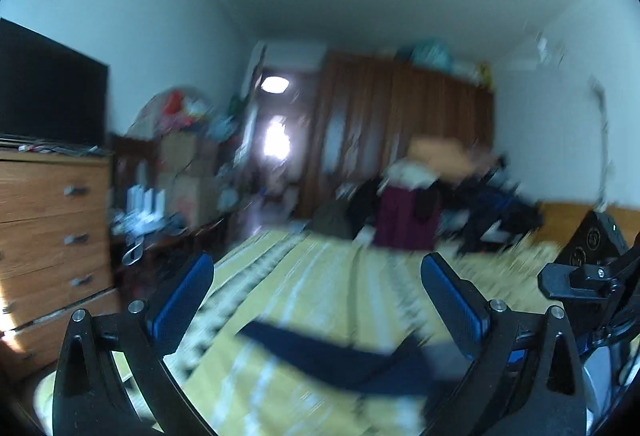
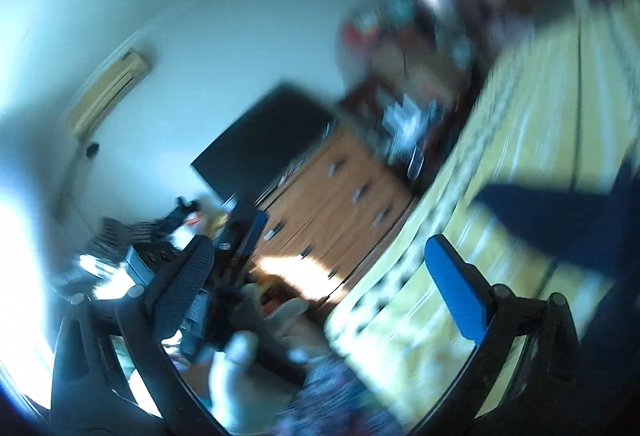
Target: Fold small clothes
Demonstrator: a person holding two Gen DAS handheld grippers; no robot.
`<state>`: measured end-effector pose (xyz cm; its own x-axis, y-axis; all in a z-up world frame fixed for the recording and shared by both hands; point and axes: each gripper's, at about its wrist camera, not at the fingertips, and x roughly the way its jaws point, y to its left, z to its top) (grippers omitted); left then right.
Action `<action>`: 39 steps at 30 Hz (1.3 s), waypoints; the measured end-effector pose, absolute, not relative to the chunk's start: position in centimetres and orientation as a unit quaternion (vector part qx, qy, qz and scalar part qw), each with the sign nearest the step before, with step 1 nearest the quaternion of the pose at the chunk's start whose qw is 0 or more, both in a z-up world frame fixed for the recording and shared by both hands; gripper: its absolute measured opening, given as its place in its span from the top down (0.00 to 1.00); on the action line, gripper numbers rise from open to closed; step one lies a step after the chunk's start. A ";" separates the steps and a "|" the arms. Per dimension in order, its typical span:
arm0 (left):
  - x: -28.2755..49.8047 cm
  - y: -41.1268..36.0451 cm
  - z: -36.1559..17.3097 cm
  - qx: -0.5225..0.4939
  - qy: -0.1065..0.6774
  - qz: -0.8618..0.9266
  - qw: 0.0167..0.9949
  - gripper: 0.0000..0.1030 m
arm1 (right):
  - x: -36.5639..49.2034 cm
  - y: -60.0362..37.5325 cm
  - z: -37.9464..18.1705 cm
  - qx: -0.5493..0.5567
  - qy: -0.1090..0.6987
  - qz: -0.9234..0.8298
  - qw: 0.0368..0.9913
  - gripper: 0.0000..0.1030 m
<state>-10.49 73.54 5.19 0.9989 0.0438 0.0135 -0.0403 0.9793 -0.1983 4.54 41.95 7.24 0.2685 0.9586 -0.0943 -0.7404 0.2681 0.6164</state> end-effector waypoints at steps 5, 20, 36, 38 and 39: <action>-8.3 72.1 9.1 -0.176 -0.057 -0.051 0.981 0.00 | 4.3 35.5 4.9 0.240 0.195 0.478 0.822 0.00; 20.2 81.1 -17.7 -0.202 0.417 0.105 0.880 0.00 | 12.4 26.9 -14.4 0.026 0.437 0.248 0.864 0.00; 28.7 85.9 -25.9 -0.293 0.405 0.076 0.863 0.80 | 16.2 26.6 -20.9 -0.012 0.523 0.209 0.826 0.00; 28.8 85.7 -25.3 -0.288 0.392 0.081 0.870 0.83 | 16.3 26.3 -20.9 -0.010 0.524 0.214 0.824 0.00; 28.4 85.3 -24.6 -0.284 0.384 0.083 0.875 0.83 | 16.3 26.1 -20.7 -0.005 0.522 0.218 0.824 0.00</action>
<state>28.41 85.34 -24.61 0.6912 -0.0729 -0.7189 -0.3635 0.8247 -0.4332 16.33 26.07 -20.71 0.3591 0.3545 -0.8633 -0.3640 0.9050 0.2202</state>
